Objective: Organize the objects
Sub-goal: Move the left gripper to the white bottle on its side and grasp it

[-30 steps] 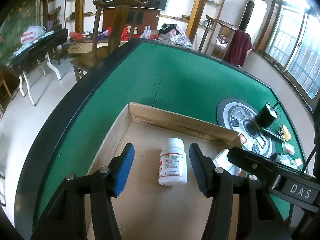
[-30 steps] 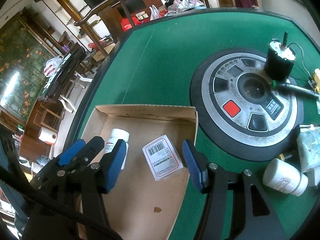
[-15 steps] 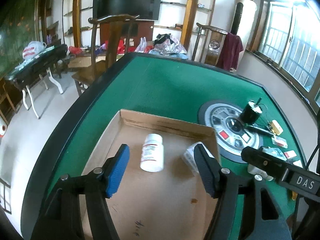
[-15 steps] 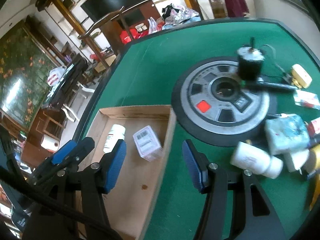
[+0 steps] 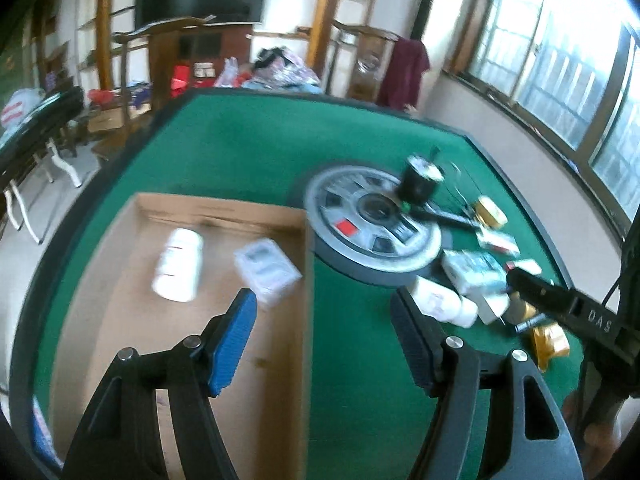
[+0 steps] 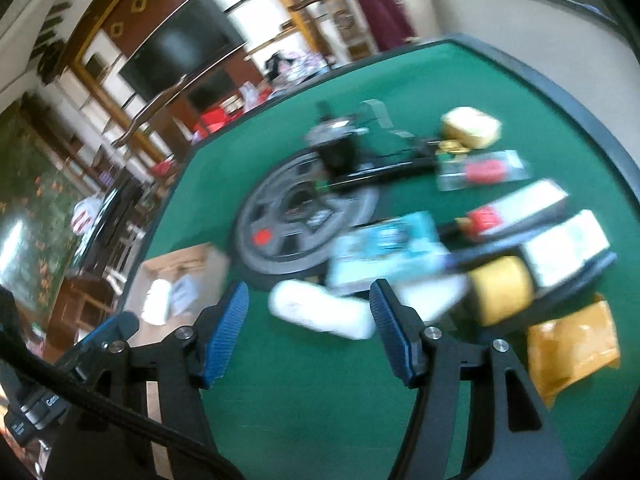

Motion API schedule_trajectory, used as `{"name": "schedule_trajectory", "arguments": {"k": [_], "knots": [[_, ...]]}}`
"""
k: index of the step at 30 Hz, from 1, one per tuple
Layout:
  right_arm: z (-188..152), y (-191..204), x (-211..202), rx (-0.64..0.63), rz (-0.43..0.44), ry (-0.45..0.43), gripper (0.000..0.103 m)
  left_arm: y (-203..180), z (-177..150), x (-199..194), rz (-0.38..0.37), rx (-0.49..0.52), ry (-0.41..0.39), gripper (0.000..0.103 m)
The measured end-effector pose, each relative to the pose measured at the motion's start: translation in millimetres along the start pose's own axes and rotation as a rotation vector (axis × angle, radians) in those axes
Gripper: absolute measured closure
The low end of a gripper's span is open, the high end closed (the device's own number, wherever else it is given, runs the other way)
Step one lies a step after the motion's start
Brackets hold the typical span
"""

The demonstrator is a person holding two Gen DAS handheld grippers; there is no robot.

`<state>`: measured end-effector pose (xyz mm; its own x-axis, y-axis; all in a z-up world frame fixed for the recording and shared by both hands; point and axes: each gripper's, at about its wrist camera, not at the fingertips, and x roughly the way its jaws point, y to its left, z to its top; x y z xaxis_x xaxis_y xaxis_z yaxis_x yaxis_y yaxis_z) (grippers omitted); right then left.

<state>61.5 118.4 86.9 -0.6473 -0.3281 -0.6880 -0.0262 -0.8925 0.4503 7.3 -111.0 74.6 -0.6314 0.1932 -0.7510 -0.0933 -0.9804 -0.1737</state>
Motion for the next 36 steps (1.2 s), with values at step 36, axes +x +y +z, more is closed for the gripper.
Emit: {"name": "schedule_trajectory", "arguments": {"k": [36], "knots": [[7,-86,-25,0.032,-0.052,-0.198,0.033,-117,5,104,0.044,0.252,0.123,0.029]]}}
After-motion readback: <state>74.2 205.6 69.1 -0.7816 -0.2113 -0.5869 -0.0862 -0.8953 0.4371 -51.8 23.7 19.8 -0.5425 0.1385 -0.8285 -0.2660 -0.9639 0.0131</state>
